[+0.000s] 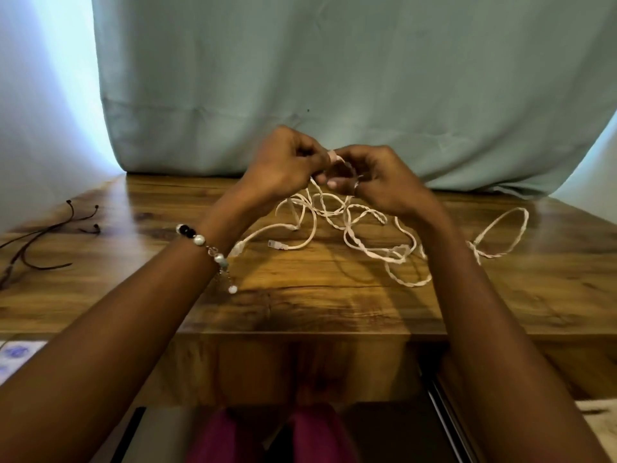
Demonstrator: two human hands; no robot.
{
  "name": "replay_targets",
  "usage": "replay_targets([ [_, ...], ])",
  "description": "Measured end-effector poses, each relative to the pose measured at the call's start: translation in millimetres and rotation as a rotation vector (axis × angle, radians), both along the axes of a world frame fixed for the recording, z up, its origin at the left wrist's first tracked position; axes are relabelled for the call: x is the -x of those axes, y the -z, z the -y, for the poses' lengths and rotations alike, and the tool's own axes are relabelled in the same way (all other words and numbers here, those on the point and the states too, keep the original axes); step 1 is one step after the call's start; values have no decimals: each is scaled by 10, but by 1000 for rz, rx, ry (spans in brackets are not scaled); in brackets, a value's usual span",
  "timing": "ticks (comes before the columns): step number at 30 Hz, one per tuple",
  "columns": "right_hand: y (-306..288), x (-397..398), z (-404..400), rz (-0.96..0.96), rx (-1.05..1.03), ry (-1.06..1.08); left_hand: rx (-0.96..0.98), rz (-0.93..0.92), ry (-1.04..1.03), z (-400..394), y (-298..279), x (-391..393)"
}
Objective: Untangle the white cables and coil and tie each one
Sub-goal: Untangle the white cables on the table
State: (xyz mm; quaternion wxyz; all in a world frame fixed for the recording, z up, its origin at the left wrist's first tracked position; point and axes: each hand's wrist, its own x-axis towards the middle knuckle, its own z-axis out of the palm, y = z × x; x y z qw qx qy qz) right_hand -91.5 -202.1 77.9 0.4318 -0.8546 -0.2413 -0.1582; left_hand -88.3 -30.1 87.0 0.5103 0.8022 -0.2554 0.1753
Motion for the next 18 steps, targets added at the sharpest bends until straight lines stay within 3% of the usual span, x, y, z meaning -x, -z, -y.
replay_targets([
  [3,106,-51,-50,3,-191,12,88,-115,95,-73,53,-8],
  [5,128,-50,-5,21,-333,6,48,-165,165,-157,118,-46],
  [9,161,-76,23,79,-418,45,-106,-193,266,-326,280,-139],
  [13,113,-111,113,118,-716,202,-435,-139,100,-485,450,-192],
  [16,149,-227,309,88,-576,404,-434,-257,194,-573,569,-217],
  [18,220,-297,410,90,-260,585,-388,-301,250,-570,614,-205],
])
